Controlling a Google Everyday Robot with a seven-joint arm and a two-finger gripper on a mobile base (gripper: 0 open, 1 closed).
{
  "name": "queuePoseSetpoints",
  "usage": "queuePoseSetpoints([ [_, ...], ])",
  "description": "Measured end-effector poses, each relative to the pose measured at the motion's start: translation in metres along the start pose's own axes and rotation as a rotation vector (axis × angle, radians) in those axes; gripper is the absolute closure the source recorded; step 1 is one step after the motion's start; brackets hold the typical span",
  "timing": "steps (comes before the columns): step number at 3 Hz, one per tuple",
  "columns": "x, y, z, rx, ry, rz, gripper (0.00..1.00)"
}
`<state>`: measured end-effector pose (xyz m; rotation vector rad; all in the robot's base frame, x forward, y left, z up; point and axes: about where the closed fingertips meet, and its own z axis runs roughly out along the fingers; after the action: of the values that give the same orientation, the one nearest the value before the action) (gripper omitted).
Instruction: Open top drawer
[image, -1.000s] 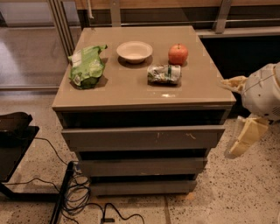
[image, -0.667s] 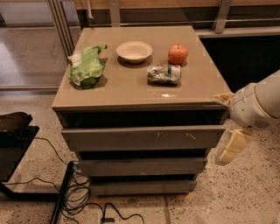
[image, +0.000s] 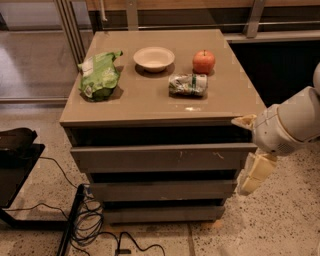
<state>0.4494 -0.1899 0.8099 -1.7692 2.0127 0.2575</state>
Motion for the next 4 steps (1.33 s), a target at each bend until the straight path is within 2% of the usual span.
queuePoseSetpoints([
  [1, 0.004, 0.004, 0.041, -0.049, -0.033, 0.021, 0.0],
  [2, 0.007, 0.004, 0.073, -0.065, -0.067, 0.031, 0.0],
  [3, 0.011, 0.001, 0.1, -0.04, -0.102, 0.045, 0.0],
  [4, 0.014, -0.005, 0.123, 0.019, -0.13, 0.043, 0.0],
])
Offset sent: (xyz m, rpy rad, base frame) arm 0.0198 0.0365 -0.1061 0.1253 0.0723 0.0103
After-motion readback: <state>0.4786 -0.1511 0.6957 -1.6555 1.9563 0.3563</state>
